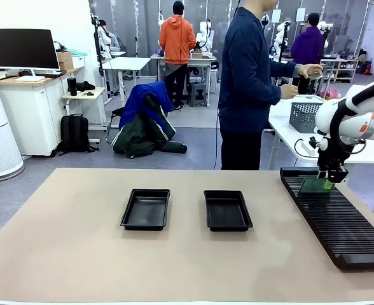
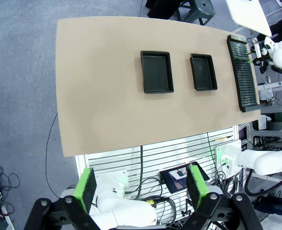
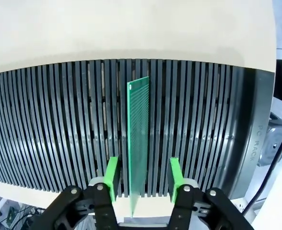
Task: Inspect and transfer BCBs to ESD trays.
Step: Pick up the Blank PCB from the PCB Rack and place it in the left ESD tray.
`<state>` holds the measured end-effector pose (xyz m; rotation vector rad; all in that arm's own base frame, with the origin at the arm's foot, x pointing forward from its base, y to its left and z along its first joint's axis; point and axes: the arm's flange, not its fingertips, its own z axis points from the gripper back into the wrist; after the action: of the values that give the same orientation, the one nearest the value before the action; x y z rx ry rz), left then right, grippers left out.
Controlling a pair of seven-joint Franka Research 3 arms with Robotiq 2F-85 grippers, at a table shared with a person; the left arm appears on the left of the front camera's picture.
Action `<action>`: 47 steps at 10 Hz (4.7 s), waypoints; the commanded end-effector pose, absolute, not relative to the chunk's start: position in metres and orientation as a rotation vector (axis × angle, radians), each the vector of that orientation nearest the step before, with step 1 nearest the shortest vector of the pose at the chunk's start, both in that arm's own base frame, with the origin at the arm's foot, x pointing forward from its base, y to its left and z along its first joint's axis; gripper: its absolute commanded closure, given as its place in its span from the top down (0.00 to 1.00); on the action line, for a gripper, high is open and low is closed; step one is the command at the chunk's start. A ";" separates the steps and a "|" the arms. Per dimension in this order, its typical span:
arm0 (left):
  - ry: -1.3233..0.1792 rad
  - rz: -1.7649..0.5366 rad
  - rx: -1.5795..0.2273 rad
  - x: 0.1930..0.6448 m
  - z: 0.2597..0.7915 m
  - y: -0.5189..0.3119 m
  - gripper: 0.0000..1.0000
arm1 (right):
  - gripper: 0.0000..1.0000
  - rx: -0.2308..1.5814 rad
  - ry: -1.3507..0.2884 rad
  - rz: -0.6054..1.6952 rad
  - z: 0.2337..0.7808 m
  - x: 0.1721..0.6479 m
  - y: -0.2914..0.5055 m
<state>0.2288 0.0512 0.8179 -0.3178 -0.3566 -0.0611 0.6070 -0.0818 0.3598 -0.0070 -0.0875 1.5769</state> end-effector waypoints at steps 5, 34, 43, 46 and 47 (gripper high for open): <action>-0.358 -0.058 -0.317 0.230 0.817 0.051 1.00 | 0.42 0.002 -0.029 1.572 0.362 0.612 -0.071; -0.358 -0.058 -0.317 0.230 0.817 0.051 1.00 | 0.03 -0.047 -0.066 1.434 0.471 0.567 -0.101; -0.358 -0.058 -0.317 0.230 0.817 0.051 1.00 | 0.00 0.105 -0.141 1.338 0.643 0.494 -0.132; -0.358 -0.058 -0.317 0.230 0.817 0.051 1.00 | 0.00 0.137 -0.179 1.283 0.690 0.479 -0.143; -0.358 -0.058 -0.317 0.230 0.817 0.051 1.00 | 0.00 0.149 -0.178 1.255 0.703 0.476 -0.144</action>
<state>0.2291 0.0511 0.8178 -0.3179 -0.3562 -0.0613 0.4678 -0.1449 0.6944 0.1152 -0.1714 1.3034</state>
